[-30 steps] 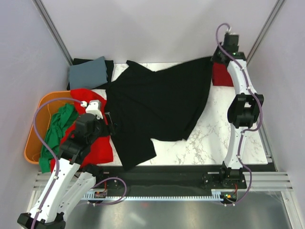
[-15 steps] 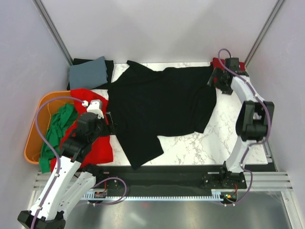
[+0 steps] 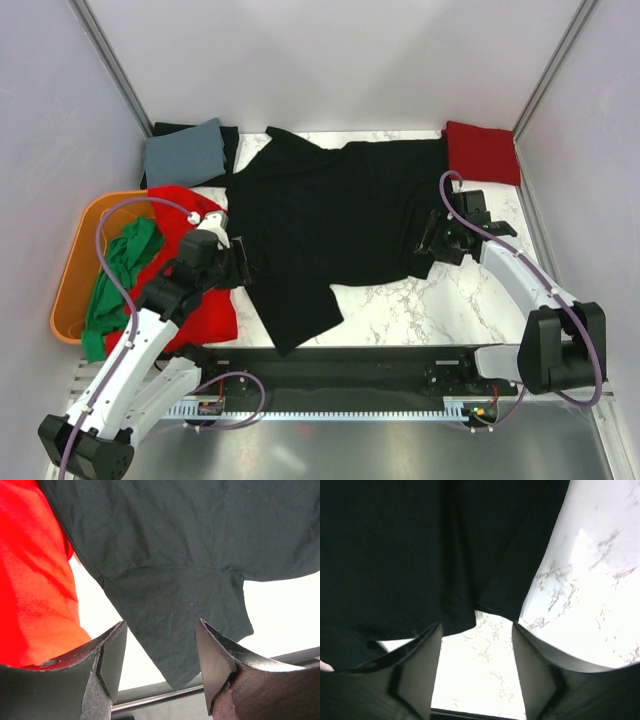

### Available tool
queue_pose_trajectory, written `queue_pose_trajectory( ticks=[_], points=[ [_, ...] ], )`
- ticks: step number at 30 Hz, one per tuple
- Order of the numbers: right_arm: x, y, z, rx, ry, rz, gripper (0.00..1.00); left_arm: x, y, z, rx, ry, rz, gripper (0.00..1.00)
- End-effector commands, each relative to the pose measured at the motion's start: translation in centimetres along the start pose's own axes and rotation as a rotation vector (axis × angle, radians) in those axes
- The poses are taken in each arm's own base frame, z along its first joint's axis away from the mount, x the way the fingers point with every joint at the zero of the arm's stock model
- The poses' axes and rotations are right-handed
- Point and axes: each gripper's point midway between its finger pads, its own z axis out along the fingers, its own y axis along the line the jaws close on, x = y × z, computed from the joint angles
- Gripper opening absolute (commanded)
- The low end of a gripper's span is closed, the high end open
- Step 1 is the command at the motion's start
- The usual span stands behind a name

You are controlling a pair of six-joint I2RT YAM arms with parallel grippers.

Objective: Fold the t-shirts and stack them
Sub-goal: Flatten the tshirt out

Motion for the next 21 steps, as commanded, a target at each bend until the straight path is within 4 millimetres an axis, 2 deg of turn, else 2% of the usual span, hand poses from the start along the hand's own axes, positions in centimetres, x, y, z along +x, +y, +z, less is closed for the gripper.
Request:
queue_pose_trajectory(
  ticks=[1, 5, 10, 14, 21],
  points=[
    [0.6, 0.0, 0.8, 0.023, 0.012, -0.023, 0.61, -0.3, -0.5, -0.4, 0.008, -0.023, -0.03, 0.64],
    [2.0, 0.3, 2.4, 0.059, 0.051, -0.075, 0.54, 0.0, -0.8, -0.4, 0.004, -0.027, -0.011, 0.64],
    [2.1, -0.2, 4.1, 0.131, 0.065, -0.106, 0.47, 0.3, -1.1, -0.3, 0.009, -0.01, 0.012, 0.64],
    [2.3, -0.1, 5.3, 0.172, 0.069, -0.149, 0.45, 0.2, -1.2, -0.4, 0.005, -0.023, 0.018, 0.64],
    [2.6, -1.2, 7.2, 0.262, 0.091, -0.196, 0.41, 0.0, -1.2, -0.7, 0.006, -0.039, 0.019, 0.64]
  ],
)
